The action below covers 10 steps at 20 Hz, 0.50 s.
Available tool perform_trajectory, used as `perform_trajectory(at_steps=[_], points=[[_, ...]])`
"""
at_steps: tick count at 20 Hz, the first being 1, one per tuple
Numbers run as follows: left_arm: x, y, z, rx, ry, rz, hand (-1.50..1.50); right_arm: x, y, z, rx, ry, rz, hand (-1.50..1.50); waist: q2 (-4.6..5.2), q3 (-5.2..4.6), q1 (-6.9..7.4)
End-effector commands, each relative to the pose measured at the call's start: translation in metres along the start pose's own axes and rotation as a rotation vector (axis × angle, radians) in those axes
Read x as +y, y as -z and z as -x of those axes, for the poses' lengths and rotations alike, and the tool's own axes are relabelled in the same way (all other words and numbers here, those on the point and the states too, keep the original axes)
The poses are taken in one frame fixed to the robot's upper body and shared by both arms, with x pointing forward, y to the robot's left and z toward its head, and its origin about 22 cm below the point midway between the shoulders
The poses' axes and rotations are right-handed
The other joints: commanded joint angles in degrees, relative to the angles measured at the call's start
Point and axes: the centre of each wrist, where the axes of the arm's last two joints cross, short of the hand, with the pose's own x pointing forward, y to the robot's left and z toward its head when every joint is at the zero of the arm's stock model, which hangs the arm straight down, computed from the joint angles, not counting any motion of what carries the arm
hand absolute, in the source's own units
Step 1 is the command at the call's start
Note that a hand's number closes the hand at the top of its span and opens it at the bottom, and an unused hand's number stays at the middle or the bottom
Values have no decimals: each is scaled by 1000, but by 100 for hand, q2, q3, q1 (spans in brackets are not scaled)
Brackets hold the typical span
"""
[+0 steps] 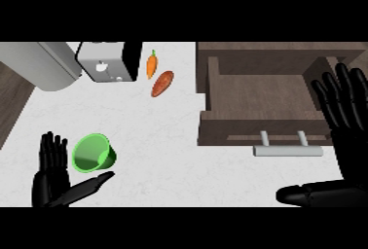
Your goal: Pick up the cup, place it into the drawer and close the drawer
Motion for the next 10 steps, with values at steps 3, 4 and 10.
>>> perform_trajectory(at_steps=[3, 4, 10], points=[[-16, 0, 30, 3, 4, -19, -150, -3, 3, 3, -10, -19, 4, -150, 2, 0, -3], [-4, -3, 34, 4, -2, -18, -150, 0, 13, 9, -3, 4, -7, -150, 3, -1, 6], [4, -7, 56, 4, 3, -57, -150, 7, 8, -1, 16, 17, -16, -150, 1, -1, -1]])
